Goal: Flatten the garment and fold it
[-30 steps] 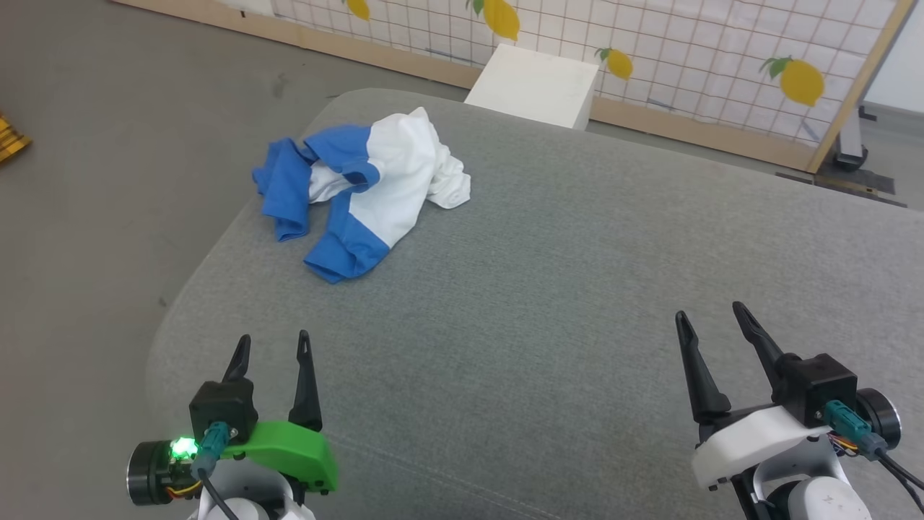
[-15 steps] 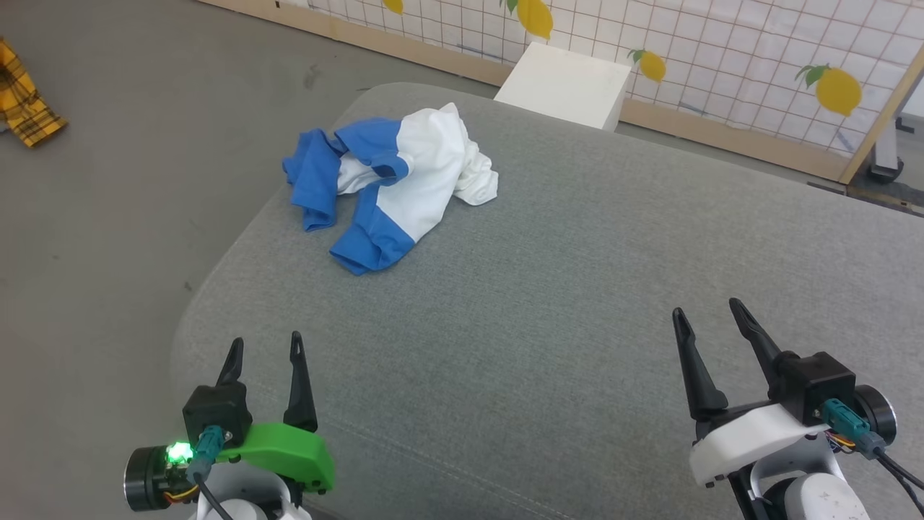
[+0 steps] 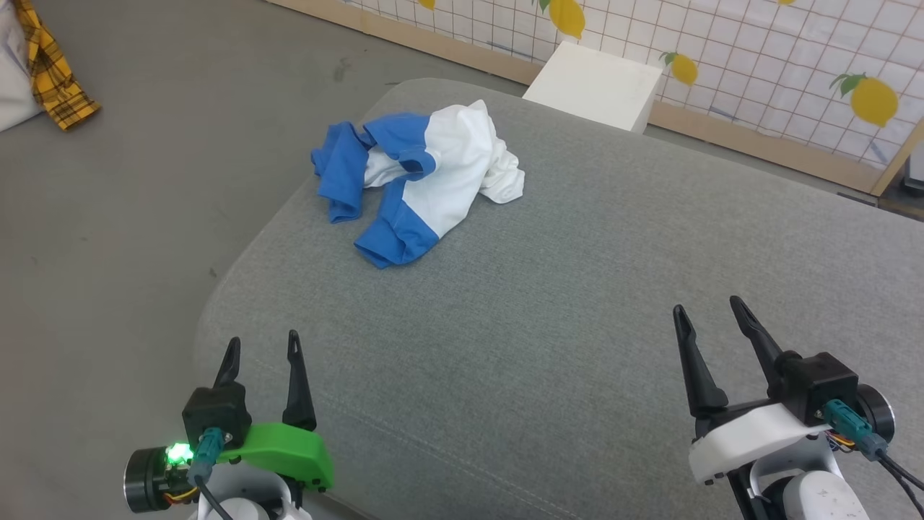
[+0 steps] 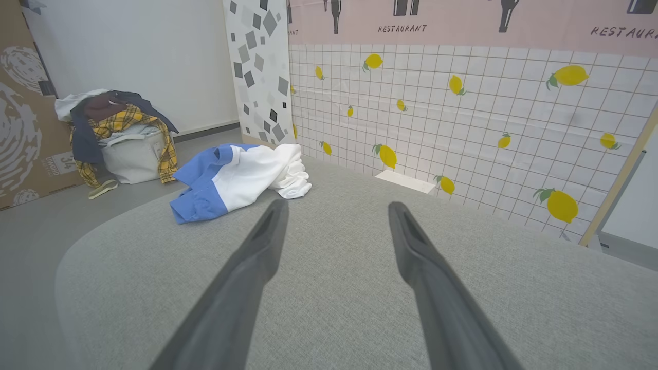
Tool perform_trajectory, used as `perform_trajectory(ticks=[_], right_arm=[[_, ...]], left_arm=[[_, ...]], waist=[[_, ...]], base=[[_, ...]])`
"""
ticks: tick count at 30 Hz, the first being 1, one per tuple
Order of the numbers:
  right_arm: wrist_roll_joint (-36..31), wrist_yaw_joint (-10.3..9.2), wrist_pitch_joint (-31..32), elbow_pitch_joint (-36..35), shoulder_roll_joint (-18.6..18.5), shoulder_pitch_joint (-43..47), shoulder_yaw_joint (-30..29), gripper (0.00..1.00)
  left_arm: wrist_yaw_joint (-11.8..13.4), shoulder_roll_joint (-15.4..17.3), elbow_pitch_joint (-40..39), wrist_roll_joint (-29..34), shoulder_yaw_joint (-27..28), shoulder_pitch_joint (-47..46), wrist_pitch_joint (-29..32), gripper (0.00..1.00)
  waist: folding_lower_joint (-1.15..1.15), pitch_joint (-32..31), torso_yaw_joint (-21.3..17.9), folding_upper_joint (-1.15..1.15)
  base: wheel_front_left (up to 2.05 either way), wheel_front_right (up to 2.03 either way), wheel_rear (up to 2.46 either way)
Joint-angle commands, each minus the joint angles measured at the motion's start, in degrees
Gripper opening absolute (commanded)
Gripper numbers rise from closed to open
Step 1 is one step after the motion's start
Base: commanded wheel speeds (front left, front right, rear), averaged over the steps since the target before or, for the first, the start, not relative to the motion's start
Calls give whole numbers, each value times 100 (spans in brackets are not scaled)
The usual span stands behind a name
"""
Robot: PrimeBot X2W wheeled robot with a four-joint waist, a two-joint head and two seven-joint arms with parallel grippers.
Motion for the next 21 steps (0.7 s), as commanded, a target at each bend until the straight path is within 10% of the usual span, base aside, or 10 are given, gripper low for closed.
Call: perform_trajectory(ticks=[1, 21], right_arm=[[47, -8, -65, 29, 8, -105, 3, 100], [163, -9, -268, 174, 10, -187, 5, 100]], left_arm=[[53, 55, 32, -67, -24, -129, -68, 100], [294, 167, 150, -307, -158, -173, -305, 100]], waist=[[0, -2, 23, 0], [0, 34, 319, 0]], base=[[0, 0, 0], [0, 0, 0]])
